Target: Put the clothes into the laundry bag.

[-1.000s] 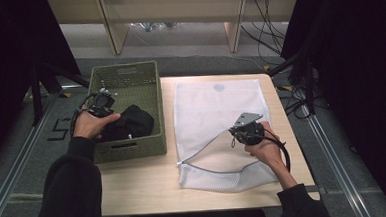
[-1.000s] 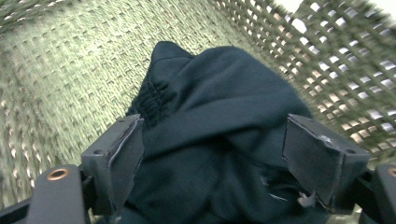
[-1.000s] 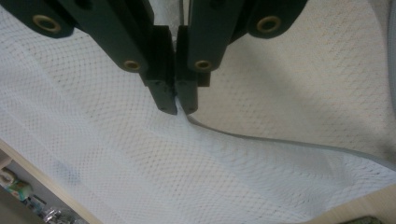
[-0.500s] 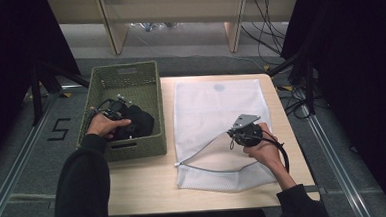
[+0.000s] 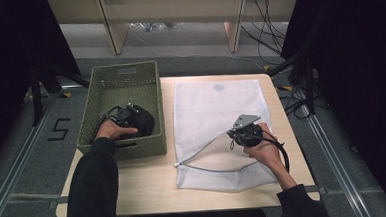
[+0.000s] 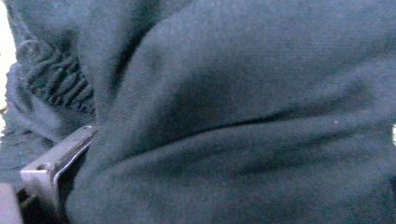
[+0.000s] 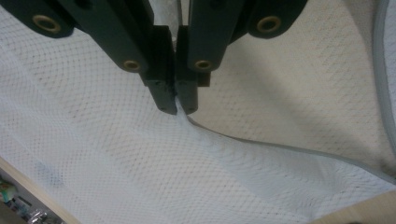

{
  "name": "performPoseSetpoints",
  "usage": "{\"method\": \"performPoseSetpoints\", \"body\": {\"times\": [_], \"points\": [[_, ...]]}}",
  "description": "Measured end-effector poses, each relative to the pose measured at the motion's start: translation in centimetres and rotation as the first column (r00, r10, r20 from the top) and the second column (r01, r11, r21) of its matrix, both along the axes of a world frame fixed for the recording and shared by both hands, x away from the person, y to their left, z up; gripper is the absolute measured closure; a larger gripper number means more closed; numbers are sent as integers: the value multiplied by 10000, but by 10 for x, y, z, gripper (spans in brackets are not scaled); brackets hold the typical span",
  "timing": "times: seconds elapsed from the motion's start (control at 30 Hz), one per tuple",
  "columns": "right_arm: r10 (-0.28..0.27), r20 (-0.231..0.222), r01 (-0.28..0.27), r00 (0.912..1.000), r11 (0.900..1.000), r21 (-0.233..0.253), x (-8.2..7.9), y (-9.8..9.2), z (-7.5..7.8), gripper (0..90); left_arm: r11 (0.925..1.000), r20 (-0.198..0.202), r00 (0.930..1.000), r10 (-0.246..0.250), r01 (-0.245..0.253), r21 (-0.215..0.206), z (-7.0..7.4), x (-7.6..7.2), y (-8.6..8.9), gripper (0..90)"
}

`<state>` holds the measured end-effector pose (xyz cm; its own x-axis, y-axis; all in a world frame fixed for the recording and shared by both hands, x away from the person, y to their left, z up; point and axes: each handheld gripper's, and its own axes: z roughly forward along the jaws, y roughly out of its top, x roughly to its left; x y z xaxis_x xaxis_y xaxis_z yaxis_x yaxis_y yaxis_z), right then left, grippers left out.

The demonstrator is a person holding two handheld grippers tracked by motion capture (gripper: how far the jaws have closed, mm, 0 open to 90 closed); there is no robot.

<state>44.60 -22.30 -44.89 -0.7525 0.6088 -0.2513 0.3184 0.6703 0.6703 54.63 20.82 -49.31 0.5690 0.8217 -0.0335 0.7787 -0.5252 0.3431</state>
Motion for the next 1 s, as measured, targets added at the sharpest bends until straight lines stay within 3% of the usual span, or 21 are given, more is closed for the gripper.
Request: {"method": "performPoseSetpoints", "body": {"times": [0.03,0.13,0.2,0.3,0.33,0.37,0.4,0.5,0.53,0.57,0.63,0.7,0.73,0.83,0.93,0.97,1.0], "points": [[-65,-44,66,10000,10000,50,-1,0,0,893,9990,-17,9993,371,-371,-257,-2,-1,-2,0],[-67,-101,67,9999,10000,18,0,0,-1,893,9988,-69,9990,431,-433,-225,1,-1,-3,61],[-69,-95,70,9999,10000,29,0,0,-1,893,9995,-186,9994,305,-307,-77,5,0,-2,151],[-123,-61,123,9999,9999,54,0,-1,0,893,9969,8,9974,720,-719,-307,9,-1,1,292],[-125,-100,125,9999,9999,43,0,-2,0,893,9986,147,9988,472,-468,-254,11,0,3,331],[-110,-102,110,9999,9999,56,0,-2,0,893,9919,-122,9953,958,-965,-824,13,-2,2,429],[-110,-102,110,9999,9999,56,0,-2,0,893,9919,-122,9953,958,-965,-824,13,-2,2,489],[-216,-141,217,9997,9997,88,0,-2,0,893,9929,-67,9958,911,-913,-756,13,-2,2,521],[-204,-179,205,9996,9998,57,-1,-2,0,893,9961,-54,9977,672,-674,-571,15,0,5,533],[-207,-170,209,9996,9997,89,0,-3,0,893,9915,6,9947,1033,-1029,-797,14,-1,5,552],[-273,-112,275,9996,9995,127,0,-3,0,893,9916,46,9955,946,-938,-888,14,-1,6,555],[-278,-131,280,9995,9995,131,0,-3,0,893,9934,377,9949,937,-909,-696,16,1,11,569],[-273,-153,274,9995,9996,109,0,-4,1,893,9938,823,9916,1002,-957,-569,18,4,14,579],[-214,-32,215,9998,9997,134,1,-5,1,893,9941,1191,9878,1006,-948,-536,29,4,18,590],[-379,-121,382,9992,9990,213,0,-5,2,893,9825,1806,9707,1587,-1371,-1261,43,2,24,592],[-379,-121,382,9992,9990,213,0,-5,2,893,9825,1806,9707,1587,-1371,-1261,43,2,24,592],[-366,-96,368,9993,9992,180,1,-6,2,893,9770,1950,9662,1688,-1379,-1627,55,0,29,592]]}}
